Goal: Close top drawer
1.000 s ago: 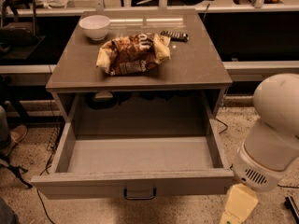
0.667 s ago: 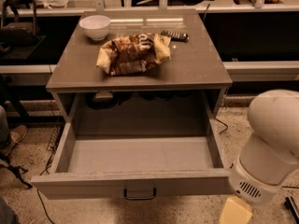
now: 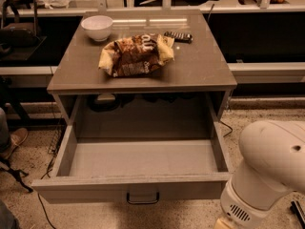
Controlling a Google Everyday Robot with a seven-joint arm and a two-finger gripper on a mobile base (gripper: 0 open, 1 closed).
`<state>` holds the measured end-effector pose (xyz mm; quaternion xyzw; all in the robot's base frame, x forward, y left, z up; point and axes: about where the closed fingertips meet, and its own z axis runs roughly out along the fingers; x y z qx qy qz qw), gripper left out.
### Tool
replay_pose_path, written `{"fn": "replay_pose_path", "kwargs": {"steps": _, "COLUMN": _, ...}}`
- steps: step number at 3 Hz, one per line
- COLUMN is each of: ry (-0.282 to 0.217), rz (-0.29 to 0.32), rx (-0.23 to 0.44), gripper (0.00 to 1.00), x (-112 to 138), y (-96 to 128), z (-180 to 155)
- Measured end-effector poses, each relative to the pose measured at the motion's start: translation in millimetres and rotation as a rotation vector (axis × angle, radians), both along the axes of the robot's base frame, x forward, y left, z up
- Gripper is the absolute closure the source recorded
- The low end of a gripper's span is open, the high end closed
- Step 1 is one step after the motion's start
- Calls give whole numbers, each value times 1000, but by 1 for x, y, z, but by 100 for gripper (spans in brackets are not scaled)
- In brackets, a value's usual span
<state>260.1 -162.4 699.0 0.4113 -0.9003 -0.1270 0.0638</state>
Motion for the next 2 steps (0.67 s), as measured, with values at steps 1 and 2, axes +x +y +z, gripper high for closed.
{"fn": "replay_pose_path", "kwargs": {"steps": 1, "ry": -19, "rz": -16, "rx": 13, "gripper": 66, "x": 6, "y": 18, "z": -25}}
{"fn": "replay_pose_path", "kwargs": {"steps": 2, "ry": -82, "rz": -41, "rx": 61, "gripper": 87, "x": 33, "y": 45, "z": -40}}
